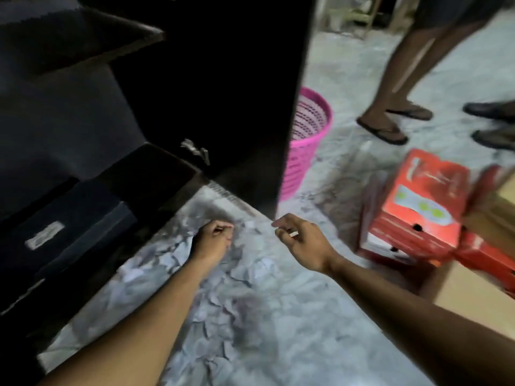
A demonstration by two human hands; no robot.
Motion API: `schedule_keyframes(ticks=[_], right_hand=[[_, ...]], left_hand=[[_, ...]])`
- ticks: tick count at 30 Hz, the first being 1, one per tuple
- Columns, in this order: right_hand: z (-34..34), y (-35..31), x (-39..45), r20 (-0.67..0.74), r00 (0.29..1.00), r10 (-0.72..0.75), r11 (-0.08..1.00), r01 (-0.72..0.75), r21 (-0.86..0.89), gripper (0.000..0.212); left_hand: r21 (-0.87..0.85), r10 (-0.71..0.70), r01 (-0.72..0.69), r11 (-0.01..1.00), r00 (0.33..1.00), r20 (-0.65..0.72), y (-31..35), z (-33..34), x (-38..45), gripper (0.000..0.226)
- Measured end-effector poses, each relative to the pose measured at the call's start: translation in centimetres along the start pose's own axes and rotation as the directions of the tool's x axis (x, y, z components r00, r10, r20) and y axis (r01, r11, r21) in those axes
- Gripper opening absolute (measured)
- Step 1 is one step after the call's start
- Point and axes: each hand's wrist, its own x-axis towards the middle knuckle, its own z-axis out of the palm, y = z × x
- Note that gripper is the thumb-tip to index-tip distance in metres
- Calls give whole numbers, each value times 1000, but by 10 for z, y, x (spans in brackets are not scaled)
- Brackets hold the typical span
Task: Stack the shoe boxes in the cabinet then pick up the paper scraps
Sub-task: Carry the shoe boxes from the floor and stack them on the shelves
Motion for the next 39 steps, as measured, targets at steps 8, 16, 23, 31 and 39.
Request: schedule_keyframes(ticks=[8, 16, 23, 31, 39], right_hand=[[-103, 147, -162, -507, 793, 337, 939, -324, 117, 22], [-157, 223, -305, -820, -68, 569, 638, -592, 492, 42], [-137, 235, -340, -514, -166, 842, 336, -584, 739, 61], [-93, 179, -276, -575, 190, 796, 545, -638, 544, 48], [-34, 93, -159, -360, 677, 641, 763, -516, 389, 34]], left_hand=[[120, 100, -160, 980, 912, 399, 16, 184, -48, 19], [131, 77, -231, 964, 716, 693, 1, 321, -110, 27], [102, 14, -130, 986, 680, 733, -4, 347, -134, 62], [253, 68, -226, 941, 856, 512, 9, 232, -103, 38], [292, -1, -46, 955, 988, 157, 5, 41, -54, 33]])
